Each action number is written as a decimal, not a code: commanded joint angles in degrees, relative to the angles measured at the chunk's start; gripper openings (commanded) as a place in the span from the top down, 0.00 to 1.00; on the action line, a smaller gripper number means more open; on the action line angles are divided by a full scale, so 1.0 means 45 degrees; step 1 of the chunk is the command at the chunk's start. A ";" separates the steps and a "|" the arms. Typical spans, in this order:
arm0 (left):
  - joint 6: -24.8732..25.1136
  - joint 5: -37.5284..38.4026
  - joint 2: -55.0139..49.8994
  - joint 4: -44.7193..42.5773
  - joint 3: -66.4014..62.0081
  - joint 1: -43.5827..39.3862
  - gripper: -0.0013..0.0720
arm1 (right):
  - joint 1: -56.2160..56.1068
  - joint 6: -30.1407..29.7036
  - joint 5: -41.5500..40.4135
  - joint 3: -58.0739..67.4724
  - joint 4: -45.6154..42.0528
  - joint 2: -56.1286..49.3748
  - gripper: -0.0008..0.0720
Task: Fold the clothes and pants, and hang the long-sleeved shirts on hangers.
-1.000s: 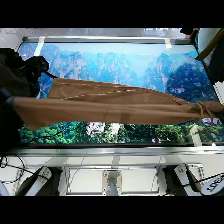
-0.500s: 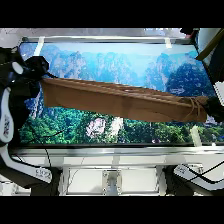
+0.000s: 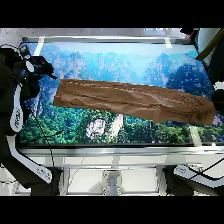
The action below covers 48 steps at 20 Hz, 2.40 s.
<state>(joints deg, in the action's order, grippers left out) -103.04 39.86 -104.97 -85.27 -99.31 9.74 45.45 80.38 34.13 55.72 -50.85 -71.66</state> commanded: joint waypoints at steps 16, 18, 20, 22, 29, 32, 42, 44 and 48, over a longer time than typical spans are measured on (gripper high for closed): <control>0.0753 0.2069 0.4537 0.0695 -0.0287 -0.0889 0.20 | 0.3555 -0.1753 0.8869 0.3405 -0.2254 -0.3264 0.04; 0.0753 0.2064 0.4614 0.0782 -0.0287 -0.1258 0.20 | 0.3546 -0.2657 0.8432 0.3410 -0.1365 -0.4075 0.05; 0.0748 0.2069 0.4677 0.0782 -0.0287 -0.1632 0.20 | 0.3551 -0.2948 0.7830 0.3517 -0.1229 -0.4770 0.05; 0.0748 0.2069 0.4750 0.0777 -0.0287 -0.2069 0.20 | 0.3555 -0.3279 0.7747 0.3910 -0.1307 -0.5440 0.05; 0.0699 0.2069 0.4775 0.0777 -0.0287 -0.2943 0.20 | 0.3517 -0.3750 0.8743 0.5702 -0.1088 -0.7067 0.05; 0.0695 0.2069 0.4775 0.0782 -0.0287 -0.3016 0.24 | 0.3308 -0.4124 0.9233 0.5955 -0.0903 -0.7563 0.05; 0.0704 0.2467 0.4775 0.0772 -0.0287 -0.3016 0.24 | 0.1559 -0.5872 0.9233 0.6037 0.1098 -0.8466 0.30; 0.0709 0.2710 0.4775 0.0772 -0.0287 -0.3016 0.24 | 0.1394 -0.6047 0.9228 0.6037 0.1855 -0.8466 0.64; 0.0709 0.3230 0.4775 0.0767 -0.0287 -0.3011 0.59 | 0.1447 -0.6081 1.0749 0.6237 0.2200 -0.8417 0.93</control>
<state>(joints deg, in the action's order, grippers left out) -99.90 52.27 -83.50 -81.78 -100.55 -3.84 52.18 53.91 77.12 83.09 -44.27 -109.62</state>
